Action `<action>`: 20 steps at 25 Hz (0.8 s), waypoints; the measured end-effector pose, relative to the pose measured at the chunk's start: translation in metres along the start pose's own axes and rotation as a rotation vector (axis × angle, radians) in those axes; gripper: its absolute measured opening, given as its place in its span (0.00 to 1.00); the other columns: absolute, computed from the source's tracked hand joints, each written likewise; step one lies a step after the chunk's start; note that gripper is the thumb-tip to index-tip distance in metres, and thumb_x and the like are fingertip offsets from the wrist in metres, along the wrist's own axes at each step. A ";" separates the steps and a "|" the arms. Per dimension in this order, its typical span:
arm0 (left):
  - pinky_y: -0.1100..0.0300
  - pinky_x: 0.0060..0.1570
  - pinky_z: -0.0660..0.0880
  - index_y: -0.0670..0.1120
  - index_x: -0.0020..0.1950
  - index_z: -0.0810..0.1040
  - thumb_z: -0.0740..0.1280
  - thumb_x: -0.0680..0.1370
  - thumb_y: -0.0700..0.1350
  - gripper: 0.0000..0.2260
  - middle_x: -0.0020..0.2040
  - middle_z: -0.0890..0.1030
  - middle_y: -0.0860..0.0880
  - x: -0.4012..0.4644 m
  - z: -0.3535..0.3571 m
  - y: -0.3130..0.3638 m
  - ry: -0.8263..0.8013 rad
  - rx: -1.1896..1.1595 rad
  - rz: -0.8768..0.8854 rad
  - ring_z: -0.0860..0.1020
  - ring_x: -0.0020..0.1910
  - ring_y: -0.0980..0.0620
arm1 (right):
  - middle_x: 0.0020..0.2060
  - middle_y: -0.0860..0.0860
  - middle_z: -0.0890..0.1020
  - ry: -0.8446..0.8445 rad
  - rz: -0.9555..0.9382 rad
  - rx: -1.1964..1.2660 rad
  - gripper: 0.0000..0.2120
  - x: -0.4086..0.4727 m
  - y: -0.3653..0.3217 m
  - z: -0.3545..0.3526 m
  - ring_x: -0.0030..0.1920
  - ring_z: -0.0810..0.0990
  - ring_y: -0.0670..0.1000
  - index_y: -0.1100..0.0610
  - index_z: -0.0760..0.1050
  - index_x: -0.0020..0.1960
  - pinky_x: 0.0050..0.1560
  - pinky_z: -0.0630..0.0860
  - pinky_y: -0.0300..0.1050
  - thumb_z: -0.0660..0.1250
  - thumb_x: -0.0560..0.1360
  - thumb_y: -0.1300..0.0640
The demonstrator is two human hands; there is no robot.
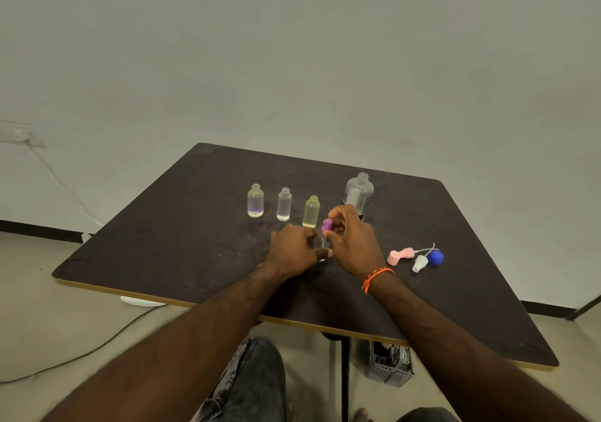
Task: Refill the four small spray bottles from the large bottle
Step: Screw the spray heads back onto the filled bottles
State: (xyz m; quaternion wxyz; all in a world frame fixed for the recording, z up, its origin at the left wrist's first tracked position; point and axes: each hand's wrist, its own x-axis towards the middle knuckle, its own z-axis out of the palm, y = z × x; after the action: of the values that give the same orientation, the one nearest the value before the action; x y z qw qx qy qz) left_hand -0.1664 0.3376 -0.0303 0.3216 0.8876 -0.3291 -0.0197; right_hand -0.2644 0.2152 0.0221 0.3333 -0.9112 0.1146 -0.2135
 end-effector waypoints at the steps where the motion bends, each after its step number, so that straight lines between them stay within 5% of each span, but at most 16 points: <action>1: 0.50 0.53 0.76 0.53 0.48 0.85 0.76 0.73 0.62 0.14 0.41 0.84 0.56 0.000 -0.006 -0.004 0.018 -0.038 0.013 0.81 0.43 0.57 | 0.49 0.45 0.80 -0.002 0.000 0.025 0.14 0.000 -0.003 0.004 0.49 0.80 0.45 0.49 0.69 0.57 0.53 0.80 0.43 0.70 0.77 0.60; 5: 0.51 0.50 0.77 0.53 0.45 0.84 0.77 0.72 0.61 0.13 0.38 0.83 0.56 0.000 -0.041 -0.032 0.078 0.003 -0.007 0.80 0.39 0.58 | 0.54 0.48 0.82 -0.021 -0.028 0.089 0.21 0.017 -0.032 0.030 0.52 0.81 0.45 0.51 0.70 0.67 0.56 0.79 0.42 0.71 0.76 0.60; 12: 0.50 0.51 0.73 0.55 0.37 0.75 0.77 0.73 0.60 0.15 0.33 0.76 0.59 -0.001 -0.106 -0.116 0.203 0.156 -0.156 0.74 0.36 0.58 | 0.56 0.48 0.82 -0.128 -0.037 0.231 0.16 0.056 -0.086 0.112 0.53 0.82 0.47 0.50 0.75 0.62 0.57 0.81 0.50 0.67 0.75 0.61; 20: 0.43 0.62 0.75 0.53 0.56 0.81 0.75 0.77 0.55 0.12 0.48 0.84 0.53 0.009 -0.105 -0.152 0.229 0.055 -0.318 0.81 0.50 0.49 | 0.64 0.50 0.79 -0.211 -0.059 0.180 0.24 0.068 -0.097 0.153 0.44 0.83 0.46 0.54 0.71 0.68 0.54 0.79 0.44 0.65 0.74 0.65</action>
State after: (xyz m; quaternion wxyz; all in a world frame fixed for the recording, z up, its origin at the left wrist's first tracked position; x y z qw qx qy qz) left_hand -0.0466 0.4784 -0.0343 0.3255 0.9333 -0.1465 0.0398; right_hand -0.1270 0.3494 0.0022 0.4173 -0.8980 0.0325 -0.1358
